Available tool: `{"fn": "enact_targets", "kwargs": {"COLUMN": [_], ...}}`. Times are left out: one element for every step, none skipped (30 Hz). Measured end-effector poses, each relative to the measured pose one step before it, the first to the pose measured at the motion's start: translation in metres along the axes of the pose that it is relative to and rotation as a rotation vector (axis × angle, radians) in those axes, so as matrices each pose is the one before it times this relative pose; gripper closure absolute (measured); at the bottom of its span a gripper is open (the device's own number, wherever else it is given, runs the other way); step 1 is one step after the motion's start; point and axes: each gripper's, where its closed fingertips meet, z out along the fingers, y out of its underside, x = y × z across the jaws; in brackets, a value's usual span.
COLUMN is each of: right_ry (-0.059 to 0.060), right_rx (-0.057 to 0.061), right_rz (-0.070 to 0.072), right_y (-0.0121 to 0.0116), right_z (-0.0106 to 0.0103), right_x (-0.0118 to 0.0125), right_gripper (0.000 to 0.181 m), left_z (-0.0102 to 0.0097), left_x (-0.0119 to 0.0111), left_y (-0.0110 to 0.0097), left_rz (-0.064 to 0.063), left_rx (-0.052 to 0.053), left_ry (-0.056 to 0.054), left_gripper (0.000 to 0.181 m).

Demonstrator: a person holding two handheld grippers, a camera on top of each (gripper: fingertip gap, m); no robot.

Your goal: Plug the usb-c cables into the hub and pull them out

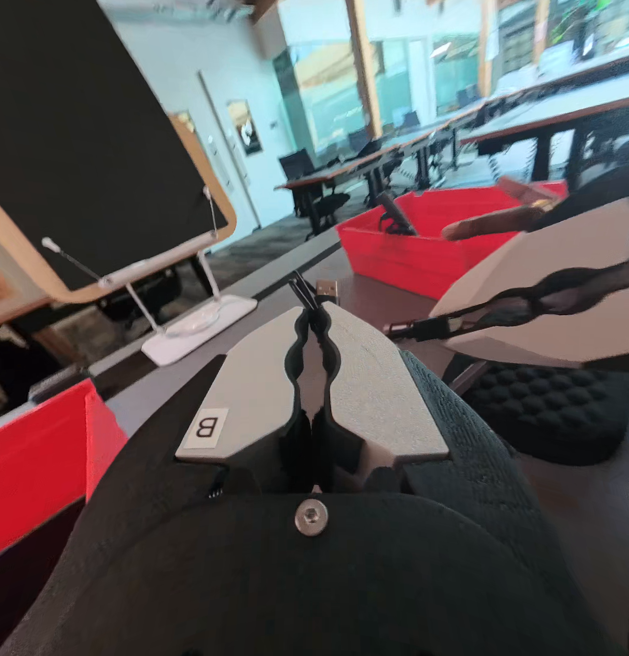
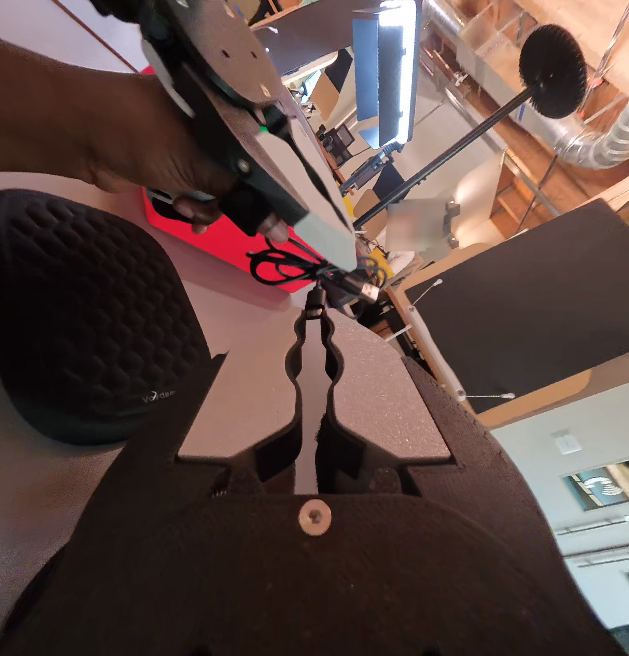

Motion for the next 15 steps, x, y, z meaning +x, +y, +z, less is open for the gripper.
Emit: {"fn": "enact_targets", "kwargs": {"right_ry": [0.0116,0.0129,0.0125,0.0302,0.0349,0.013,-0.0231,-0.0362,-0.0145,0.0074,0.0116,0.0017,-0.0079,-0.0183,-0.0259], "right_rx": [-0.003,-0.0002,0.0074,0.03,0.069,0.0559,0.0201,-0.0319,-0.0583,-0.0378,-0.0074,0.013,0.0295,0.0466,0.056], "right_rz": [-0.0314,-0.03,-0.0194,-0.0005,0.0266,0.0547,0.0556,0.0377,0.0177,0.0086,0.022,0.0495,0.0761,0.0907,0.0945], "right_y": [0.00024,-0.00053,-0.00192,-0.00498,-0.01056,-0.00912,-0.00284,0.00736,0.01373,0.0123,0.00756,0.00304,-0.00126,-0.00529,-0.00735], "right_z": [0.00064,0.00037,-0.00044,-0.0019,-0.00391,-0.00342,-0.001,0.00116,0.00204,0.0019,0.00144,0.0008,0.00011,-0.00039,-0.00012], "right_x": [-0.00137,-0.00103,-0.00022,0.00352,0.00684,0.00649,0.00211,-0.00055,0.00127,0.00329,0.00369,0.00271,0.00159,0.00003,-0.00156], "right_gripper": [0.174,0.175,0.175,0.181,0.181,0.181,0.181,0.181,0.181,0.181,0.181,0.181,0.181,0.178,0.172], "left_z": [0.00341,0.00346,0.00291,0.00291,0.00316,0.00397,0.00137,-0.00449,-0.00512,-0.0038,-0.00401,-0.00454,-0.00411,-0.00346,-0.00317], "left_x": [-0.00043,0.00036,-0.00038,-0.00112,-0.00835,-0.00641,0.00434,0.01068,0.01033,0.00306,-0.00471,-0.00592,-0.00468,-0.00253,0.00001], "left_y": [0.00735,0.00598,0.00514,0.00639,0.01514,0.0167,0.00195,-0.01317,-0.01494,-0.01206,-0.00998,-0.0084,-0.00635,-0.00537,-0.00659], "left_rz": [-0.0058,-0.0025,0.0022,0.0128,0.0341,0.0663,0.0202,-0.0721,-0.1181,-0.0846,-0.0341,-0.0063,-0.0209,-0.0266,-0.0104], "left_rx": [-0.0487,-0.04,-0.0348,-0.0473,-0.1064,-0.1055,0.0109,0.1127,0.1027,0.0764,0.0675,0.0622,0.0488,0.0451,0.0559], "left_ry": [-0.0166,-0.0139,-0.0201,-0.0208,-0.062,-0.0394,0.0343,0.0909,0.1084,0.0605,-0.0012,-0.0166,-0.0133,-0.0027,0.01], "left_gripper": [0.178,0.178,0.178,0.179,0.181,0.18,0.18,0.181,0.181,0.181,0.181,0.181,0.181,0.181,0.181]}}
